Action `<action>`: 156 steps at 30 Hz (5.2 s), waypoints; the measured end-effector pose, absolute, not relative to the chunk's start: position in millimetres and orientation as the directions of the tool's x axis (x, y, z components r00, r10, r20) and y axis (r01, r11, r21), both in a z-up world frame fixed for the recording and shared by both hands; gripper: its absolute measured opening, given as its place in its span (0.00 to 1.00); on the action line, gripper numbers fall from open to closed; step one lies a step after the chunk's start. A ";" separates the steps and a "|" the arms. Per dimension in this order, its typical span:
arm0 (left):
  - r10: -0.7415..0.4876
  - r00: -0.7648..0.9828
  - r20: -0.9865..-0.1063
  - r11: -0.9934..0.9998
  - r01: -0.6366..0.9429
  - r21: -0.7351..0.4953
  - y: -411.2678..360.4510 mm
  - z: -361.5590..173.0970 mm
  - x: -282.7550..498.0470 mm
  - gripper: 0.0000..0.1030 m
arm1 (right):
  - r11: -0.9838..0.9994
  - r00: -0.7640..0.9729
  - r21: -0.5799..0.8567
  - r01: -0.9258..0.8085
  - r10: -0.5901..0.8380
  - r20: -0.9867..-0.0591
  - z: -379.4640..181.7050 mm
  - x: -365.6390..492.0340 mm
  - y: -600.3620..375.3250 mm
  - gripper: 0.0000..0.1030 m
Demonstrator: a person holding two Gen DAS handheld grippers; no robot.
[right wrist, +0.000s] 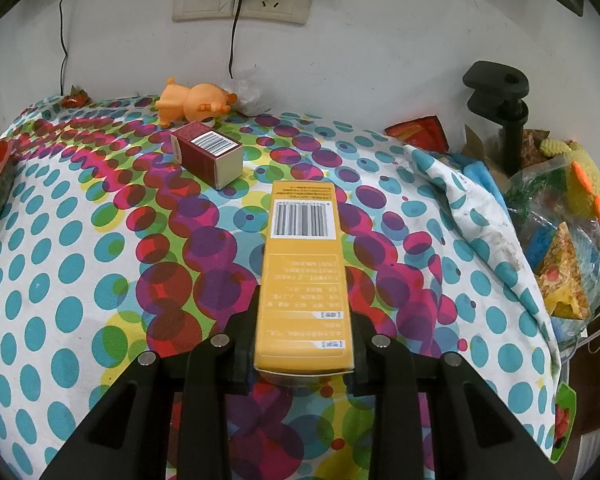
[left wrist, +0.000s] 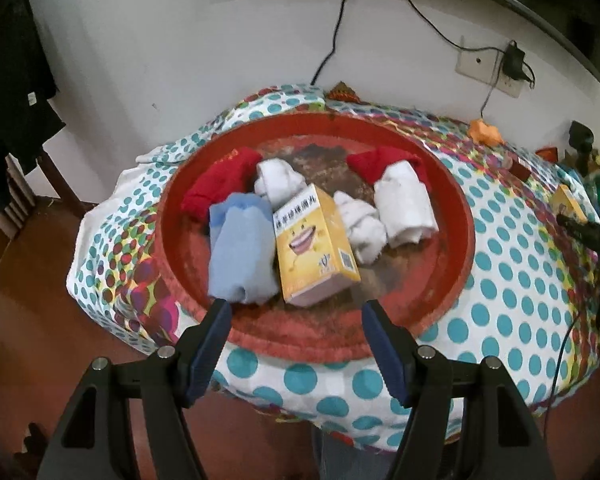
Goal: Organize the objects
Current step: 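Withdraw the left gripper from the tray, then carry the tall yellow box with the right gripper into the tray and release, then move the right gripper to the small red box and grasp it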
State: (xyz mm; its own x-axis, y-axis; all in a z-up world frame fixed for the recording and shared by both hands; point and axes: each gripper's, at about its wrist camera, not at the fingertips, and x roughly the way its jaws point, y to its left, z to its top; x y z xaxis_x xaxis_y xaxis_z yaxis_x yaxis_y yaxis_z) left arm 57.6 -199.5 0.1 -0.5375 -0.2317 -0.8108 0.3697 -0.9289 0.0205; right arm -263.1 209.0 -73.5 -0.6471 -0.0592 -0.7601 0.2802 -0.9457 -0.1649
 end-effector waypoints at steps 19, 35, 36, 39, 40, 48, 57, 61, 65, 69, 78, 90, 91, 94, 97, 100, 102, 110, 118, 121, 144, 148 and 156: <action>-0.215 -0.536 -0.816 -0.951 0.304 0.052 -176.5 -7.9 58.2 0.67 | -0.953 -0.644 -0.046 0.301 -0.167 -0.746 -72.1 -252.4 228.8 0.27; -0.237 -0.544 -0.805 -0.937 0.347 0.041 -194.8 -6.7 65.0 0.67 | -0.928 -0.699 -0.267 0.260 0.009 -0.715 -74.2 -259.4 204.1 0.27; -0.243 -0.542 -0.804 -0.934 0.355 0.043 -197.0 -6.7 65.5 0.67 | -0.931 -0.698 -0.262 0.255 0.010 -0.716 -74.6 -263.7 207.1 0.27; -0.239 -0.534 -0.811 -0.931 0.364 0.034 -201.5 -9.5 65.5 0.67 | -0.935 -0.695 -0.249 0.253 0.004 -0.719 -73.9 -258.5 201.4 0.26; -0.231 -0.533 -0.814 -0.931 0.365 0.026 -202.5 -10.6 65.6 0.67 | -0.935 -0.696 -0.247 0.254 0.001 -0.718 -72.8 -256.0 197.7 0.26; -0.218 -0.530 -0.820 -0.933 0.360 0.015 -205.2 -14.7 65.0 0.67 | -0.933 -0.703 -0.211 0.293 -0.061 -0.709 -54.1 -218.7 162.3 0.26; -0.220 -0.538 -0.814 -0.930 0.368 0.008 -207.7 -9.7 69.5 0.67 | -0.909 -0.696 -0.188 0.372 -0.139 -0.704 -38.0 -134.7 74.3 0.26; -0.220 -0.543 -0.810 -0.927 0.374 0.002 -211.9 -7.2 71.0 0.67 | -0.891 -0.692 -0.182 0.416 -0.180 -0.699 -32.0 -121.4 52.0 0.27; -0.222 -0.537 -0.814 -0.922 0.387 -0.004 -216.7 -6.7 72.4 0.67 | -0.870 -0.687 -0.177 0.461 -0.224 -0.691 -24.6 -109.2 26.3 0.27; -0.234 -0.530 -0.815 -0.914 0.406 -0.001 -222.3 -6.6 74.4 0.67 | -0.845 -0.681 -0.175 0.505 -0.266 -0.682 -17.7 -98.5 -3.2 0.27; -0.245 -0.524 -0.816 -0.902 0.433 -0.007 -235.7 -4.0 79.1 0.67 | -0.793 -0.657 -0.175 0.583 -0.334 -0.675 -10.4 -77.3 -63.7 0.27; -0.266 -0.509 -0.818 -0.875 0.484 -0.017 -257.3 -3.1 85.8 0.67 | -0.717 -0.608 -0.169 0.676 -0.413 -0.678 -8.9 -50.7 -136.9 0.27; -0.267 -0.509 -0.818 -0.873 0.488 -0.018 -258.8 -3.1 86.2 0.67 | -0.713 -0.605 -0.167 0.680 -0.418 -0.678 -9.1 -50.2 -141.1 0.27; -0.270 -0.507 -0.819 -0.868 0.497 -0.021 -263.0 -2.6 88.0 0.67 | -0.698 -0.586 -0.155 0.699 -0.436 -0.683 -10.0 -48.0 -159.1 0.27; -0.274 -0.509 -0.816 -0.865 0.502 -0.022 -266.0 -1.4 89.5 0.67 | -0.683 -0.571 -0.152 0.715 -0.444 -0.691 -13.1 -46.6 -178.7 0.27; -0.280 -0.504 -0.817 -0.862 0.506 -0.017 -268.0 -1.9 89.9 0.67 | -0.678 -0.557 -0.143 0.722 -0.446 -0.700 -16.4 -49.2 -193.4 0.27; -0.278 -0.498 -0.821 -0.860 0.510 -0.018 -269.7 -3.7 89.4 0.67 | -0.677 -0.543 -0.127 0.724 -0.447 -0.711 -19.7 -52.9 -203.5 0.27; -0.269 -0.485 -0.832 -0.859 0.511 -0.020 -271.2 -9.4 87.6 0.67 | -0.687 -0.498 -0.092 0.721 -0.420 -0.758 -39.8 -72.2 -228.8 0.27; -0.263 -0.476 -0.840 -0.862 0.507 -0.018 -271.6 -14.8 84.5 0.67 | -0.682 -0.477 -0.094 0.725 -0.399 -0.783 -54.5 -80.5 -241.5 0.27; -0.258 -0.479 -0.839 -0.863 0.505 -0.023 -271.8 -16.5 84.2 0.67 | -0.676 -0.476 -0.096 0.731 -0.403 -0.782 -58.1 -79.8 -244.7 0.27; -0.236 -0.482 -0.844 -0.890 0.456 -0.012 -257.0 -21.1 78.4 0.67 | -0.676 -0.495 -0.094 0.731 -0.430 -0.755 -48.0 -74.5 -223.9 0.54; -0.235 -0.486 -0.842 -0.894 0.448 -0.009 -253.5 -20.1 77.5 0.67 | -0.676 -0.504 -0.091 0.731 -0.445 -0.740 -40.9 -72.7 -213.2 0.57; -0.235 -0.481 -0.845 -0.900 0.436 0.002 -247.6 -22.8 75.9 0.67 | -0.704 -0.526 -0.049 0.708 -0.480 -0.702 -23.7 -71.2 -171.4 0.62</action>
State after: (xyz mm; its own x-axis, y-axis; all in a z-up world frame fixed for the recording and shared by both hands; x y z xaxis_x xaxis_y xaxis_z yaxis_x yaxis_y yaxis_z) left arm 75.9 -247.6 -22.8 -0.4811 -0.2348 -0.8446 0.4361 -0.8999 0.0018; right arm -71.2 -171.4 -23.7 -0.5259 -0.4797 -0.7024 0.7082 -0.7043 -0.0493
